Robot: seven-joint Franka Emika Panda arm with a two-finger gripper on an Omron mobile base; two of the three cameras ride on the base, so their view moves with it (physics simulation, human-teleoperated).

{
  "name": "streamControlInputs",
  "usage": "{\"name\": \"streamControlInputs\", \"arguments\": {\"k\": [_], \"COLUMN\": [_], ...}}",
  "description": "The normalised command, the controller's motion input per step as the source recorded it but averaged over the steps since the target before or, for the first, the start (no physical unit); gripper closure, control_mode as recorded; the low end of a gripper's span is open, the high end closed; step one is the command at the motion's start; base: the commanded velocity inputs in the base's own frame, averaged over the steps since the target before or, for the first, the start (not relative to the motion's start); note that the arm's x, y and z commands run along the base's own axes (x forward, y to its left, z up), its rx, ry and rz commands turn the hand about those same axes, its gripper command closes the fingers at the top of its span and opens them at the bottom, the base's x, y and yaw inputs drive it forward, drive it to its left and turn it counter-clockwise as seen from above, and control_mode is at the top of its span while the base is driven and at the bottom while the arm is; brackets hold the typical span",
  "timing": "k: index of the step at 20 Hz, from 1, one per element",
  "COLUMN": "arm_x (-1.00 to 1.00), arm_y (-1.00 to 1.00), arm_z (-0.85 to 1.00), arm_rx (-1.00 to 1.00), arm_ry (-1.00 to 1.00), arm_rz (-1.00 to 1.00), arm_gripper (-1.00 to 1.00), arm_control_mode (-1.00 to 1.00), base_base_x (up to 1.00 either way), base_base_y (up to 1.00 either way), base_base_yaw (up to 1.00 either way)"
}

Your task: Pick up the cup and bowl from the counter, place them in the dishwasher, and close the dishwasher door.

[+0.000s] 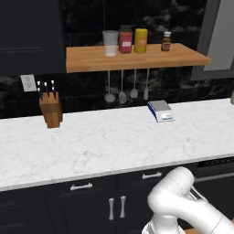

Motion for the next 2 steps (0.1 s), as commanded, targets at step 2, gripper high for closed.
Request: {"name": "streamControlInputs", "arguments": {"k": [2], "arm_x": [0.74], "arm_y": [-0.8], "arm_z": [0.0], "arm_rx": [0.2], "arm_ry": [-0.17], "arm_rz": [0.63], "arm_gripper": [-1.0], "arm_control_mode": [-1.0], "base_base_x": [0.0], "base_base_y": [0.0], "base_base_yaw": [0.0]}}
